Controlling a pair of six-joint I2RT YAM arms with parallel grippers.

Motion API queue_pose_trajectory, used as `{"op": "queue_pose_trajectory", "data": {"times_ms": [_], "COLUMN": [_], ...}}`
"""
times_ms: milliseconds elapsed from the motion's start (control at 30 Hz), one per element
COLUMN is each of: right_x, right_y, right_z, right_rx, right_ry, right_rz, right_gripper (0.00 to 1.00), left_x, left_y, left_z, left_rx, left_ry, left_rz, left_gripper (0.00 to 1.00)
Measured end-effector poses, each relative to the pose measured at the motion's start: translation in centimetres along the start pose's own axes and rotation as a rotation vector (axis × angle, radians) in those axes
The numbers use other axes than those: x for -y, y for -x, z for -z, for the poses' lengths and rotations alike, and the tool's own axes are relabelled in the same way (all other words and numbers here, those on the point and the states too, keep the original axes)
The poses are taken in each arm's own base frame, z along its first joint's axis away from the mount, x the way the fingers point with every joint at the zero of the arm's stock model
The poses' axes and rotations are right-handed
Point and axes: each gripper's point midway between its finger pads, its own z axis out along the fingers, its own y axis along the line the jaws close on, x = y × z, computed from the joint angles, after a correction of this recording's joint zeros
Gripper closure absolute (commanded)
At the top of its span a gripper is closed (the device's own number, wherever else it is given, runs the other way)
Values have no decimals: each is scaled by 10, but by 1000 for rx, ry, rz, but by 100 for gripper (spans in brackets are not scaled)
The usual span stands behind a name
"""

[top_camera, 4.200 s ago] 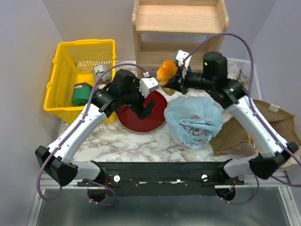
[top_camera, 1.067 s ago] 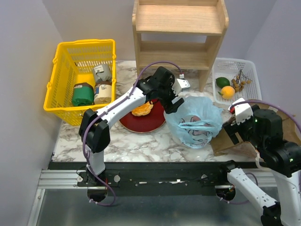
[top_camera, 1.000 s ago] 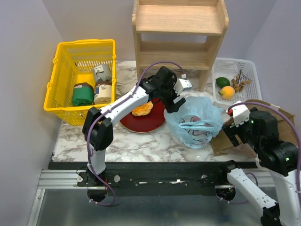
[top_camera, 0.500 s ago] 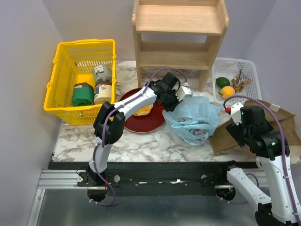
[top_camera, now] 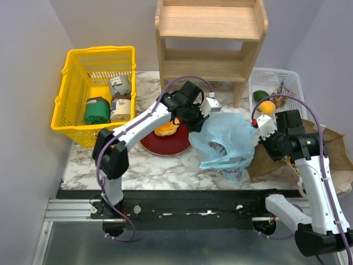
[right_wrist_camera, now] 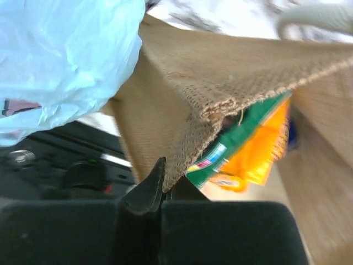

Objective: Untie the knot of the grocery bags and take out the mixed food

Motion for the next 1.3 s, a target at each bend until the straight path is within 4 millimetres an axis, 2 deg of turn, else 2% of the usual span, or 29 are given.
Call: {"op": "queue_pose_trajectory", "data": {"times_ms": [133, 233, 400, 533, 600, 633, 667, 700, 800, 867, 933, 1033, 1133, 1233, 1300], "right_x": [-21, -38, -91, -129, -142, -148, -154, -160, -167, -163, -157, -142, -124, -105, -96], "right_y": [16, 33, 70, 102, 123, 134, 143, 152, 179, 194, 206, 215, 211, 211, 213], "right_z": [-2, -2, 0, 17, 24, 26, 27, 28, 31, 42, 63, 106, 155, 189, 203], "right_rx": [38, 66, 101, 149, 180, 194, 205, 217, 272, 337, 424, 571, 749, 917, 984], "right_ry": [160, 292, 523, 681, 741, 766, 791, 812, 840, 821, 792, 731, 631, 513, 460], "right_rz": [31, 66, 261, 378, 417, 434, 451, 466, 502, 519, 531, 529, 496, 457, 451], "right_gripper": [99, 100, 100, 99, 87, 82, 65, 60, 51, 48, 47, 43, 27, 21, 20], "left_x": [14, 22, 17, 2, -7, -12, -15, -17, -23, -25, -28, -33, -40, -42, -40], "left_y": [30, 55, 83, 94, 96, 97, 97, 97, 96, 95, 95, 98, 105, 113, 120], "left_z": [64, 129, 233, 286, 299, 304, 306, 307, 306, 304, 303, 299, 290, 277, 267], "left_rx": [128, 270, 496, 592, 611, 615, 617, 615, 600, 589, 581, 572, 565, 570, 582], "left_ry": [84, 204, 475, 635, 696, 722, 740, 751, 775, 783, 791, 800, 794, 753, 705], "left_rz": [-19, -58, -78, -60, -50, -48, -45, -44, -41, -45, -50, -72, -108, -142, -169], "left_gripper": [100, 100, 100, 100, 100, 100, 100, 100, 100, 100, 100, 100, 100, 100, 100]}}
